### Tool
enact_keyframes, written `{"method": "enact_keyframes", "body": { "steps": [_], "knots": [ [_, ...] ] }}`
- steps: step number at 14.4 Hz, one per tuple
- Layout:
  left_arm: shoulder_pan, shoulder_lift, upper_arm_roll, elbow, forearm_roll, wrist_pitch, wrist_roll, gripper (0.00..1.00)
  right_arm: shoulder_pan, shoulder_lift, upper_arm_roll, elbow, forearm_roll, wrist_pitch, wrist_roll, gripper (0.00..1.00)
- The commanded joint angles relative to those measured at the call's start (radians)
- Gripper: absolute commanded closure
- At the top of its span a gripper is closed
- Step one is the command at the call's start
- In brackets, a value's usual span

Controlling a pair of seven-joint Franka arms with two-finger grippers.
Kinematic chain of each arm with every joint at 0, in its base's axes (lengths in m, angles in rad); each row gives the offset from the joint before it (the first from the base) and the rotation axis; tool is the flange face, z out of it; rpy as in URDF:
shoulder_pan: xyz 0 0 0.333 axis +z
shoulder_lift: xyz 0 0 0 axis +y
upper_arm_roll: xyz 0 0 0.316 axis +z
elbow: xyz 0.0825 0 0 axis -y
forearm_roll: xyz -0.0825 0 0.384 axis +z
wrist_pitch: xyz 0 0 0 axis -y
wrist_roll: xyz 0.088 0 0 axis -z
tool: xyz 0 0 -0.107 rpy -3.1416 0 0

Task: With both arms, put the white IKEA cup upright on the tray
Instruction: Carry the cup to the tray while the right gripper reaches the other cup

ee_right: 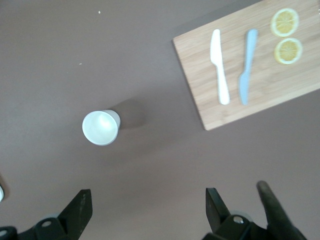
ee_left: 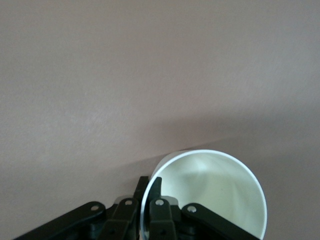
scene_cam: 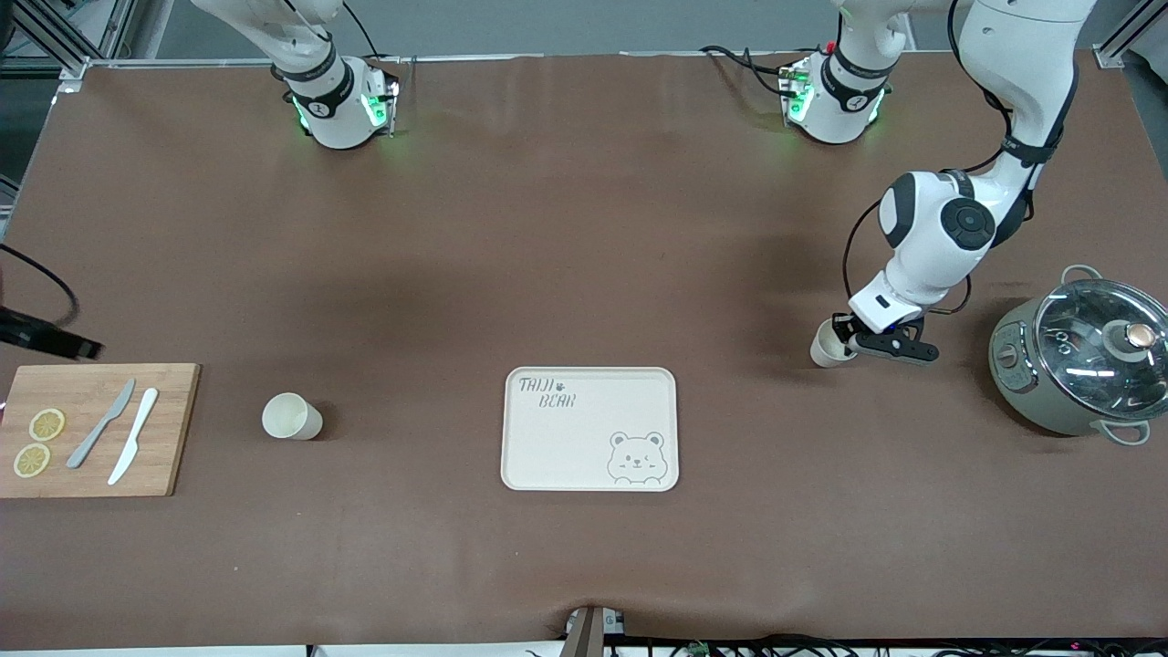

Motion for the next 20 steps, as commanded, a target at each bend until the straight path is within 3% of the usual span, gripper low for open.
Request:
{"method": "enact_keyframes", "body": {
  "steps": [1,7,12,17,20],
  "knots": [
    [-0.052,0.013,-0.022,0.074,0.001,-0.042,-0.138,1.00,0.021,0.071,-0.004,0.017,0.004,0.044,0.037,0.00],
    [-0.216,0.070,-0.022,0.334,0.010,-0.348,-0.442,1.00,0.061,0.156,-0.004,0.014,0.015,0.087,0.135,0.00],
    [-0.321,0.183,-0.016,0.505,0.027,-0.409,-0.621,1.00,0.137,0.228,-0.004,0.013,0.013,0.203,0.320,0.00],
    [-0.402,0.346,-0.019,0.802,0.136,-0.648,-0.810,1.00,0.168,0.274,-0.004,0.011,0.004,0.284,0.409,0.00],
    [-0.442,0.400,-0.015,0.875,0.135,-0.655,-0.861,1.00,0.179,0.308,-0.005,0.011,-0.002,0.326,0.419,0.00]
  ]
}}
